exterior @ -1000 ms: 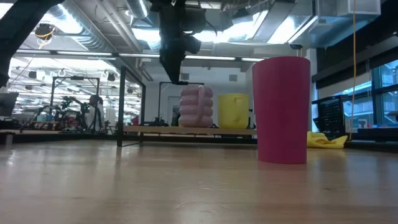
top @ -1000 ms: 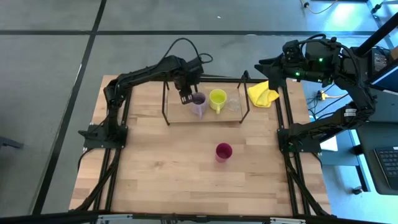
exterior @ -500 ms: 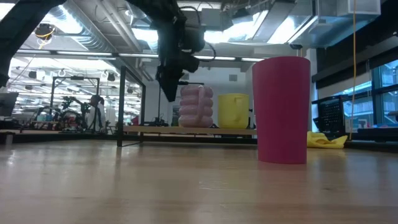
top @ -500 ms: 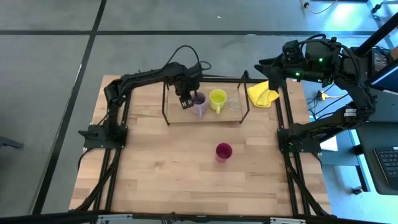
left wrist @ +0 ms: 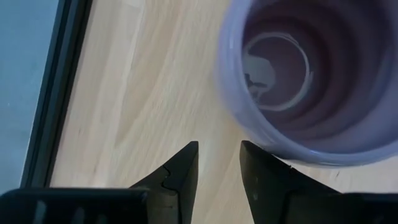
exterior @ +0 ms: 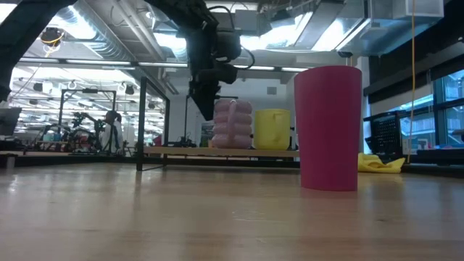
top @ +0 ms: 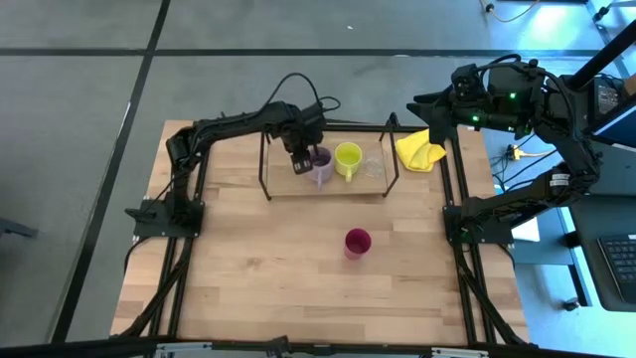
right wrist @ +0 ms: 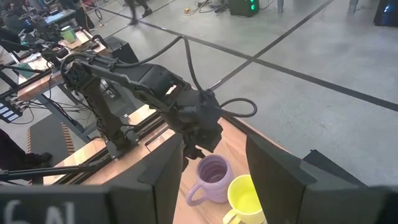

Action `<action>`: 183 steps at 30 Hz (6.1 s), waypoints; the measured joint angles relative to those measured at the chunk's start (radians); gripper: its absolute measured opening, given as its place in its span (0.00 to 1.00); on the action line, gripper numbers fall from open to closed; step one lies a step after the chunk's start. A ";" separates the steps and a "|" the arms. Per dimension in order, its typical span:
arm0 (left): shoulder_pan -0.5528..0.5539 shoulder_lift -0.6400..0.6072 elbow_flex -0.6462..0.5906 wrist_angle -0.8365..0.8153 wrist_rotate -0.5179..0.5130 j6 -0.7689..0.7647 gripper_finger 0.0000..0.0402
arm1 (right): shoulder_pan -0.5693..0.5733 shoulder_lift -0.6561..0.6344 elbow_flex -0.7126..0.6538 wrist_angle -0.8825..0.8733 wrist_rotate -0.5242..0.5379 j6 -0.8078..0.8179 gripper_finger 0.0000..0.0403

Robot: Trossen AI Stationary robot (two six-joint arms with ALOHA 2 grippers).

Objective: Stack small to large cups/mugs on shelf
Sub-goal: Put the purple cup on the shelf, then put the red cup on the shelf

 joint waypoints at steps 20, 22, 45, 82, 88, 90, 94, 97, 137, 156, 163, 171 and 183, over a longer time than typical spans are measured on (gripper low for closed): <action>-0.095 -0.385 0.001 -0.143 -0.027 0.035 0.28 | 0.003 0.033 0.000 -0.130 -0.009 0.030 0.44; -0.132 -0.437 0.001 -0.142 -0.056 0.020 0.28 | 0.014 0.046 0.000 -0.182 -0.062 0.080 0.44; -0.278 -0.560 0.001 -0.183 0.052 0.024 0.28 | 0.388 0.334 -0.177 -0.361 -0.253 0.246 0.44; -0.512 -0.214 0.051 0.197 0.279 0.542 0.28 | 0.093 0.258 0.226 -0.076 0.028 0.032 0.44; -0.559 -0.122 0.051 0.244 0.279 0.549 0.28 | 0.091 0.259 0.297 -0.092 0.025 0.052 0.44; -0.576 -0.089 0.051 0.244 0.277 0.549 0.28 | 0.088 0.259 0.332 -0.100 0.025 0.043 0.44; -0.598 -0.025 0.051 0.316 0.277 0.547 0.28 | 0.061 0.258 0.399 -0.122 0.043 0.016 0.44; -0.607 0.011 0.051 0.353 0.271 0.546 0.28 | 0.050 0.237 0.386 -0.136 0.039 0.000 0.44; -0.612 0.073 0.003 0.412 0.154 0.555 0.28 | 0.051 0.209 0.378 -0.244 0.026 0.000 0.44; -0.614 0.073 -0.019 0.401 0.088 0.569 0.24 | 0.051 0.209 0.378 -0.244 0.026 0.026 0.44; -0.614 0.073 -0.019 0.313 0.046 0.584 0.04 | 0.051 0.209 0.378 -0.249 0.054 0.027 0.44; -0.613 0.049 -0.001 0.226 -0.042 0.495 0.01 | 0.051 0.210 0.377 -0.275 0.054 0.052 0.44; -0.549 -0.096 0.162 -0.357 -0.189 0.048 0.01 | 0.051 0.210 0.377 -0.252 0.053 0.023 0.44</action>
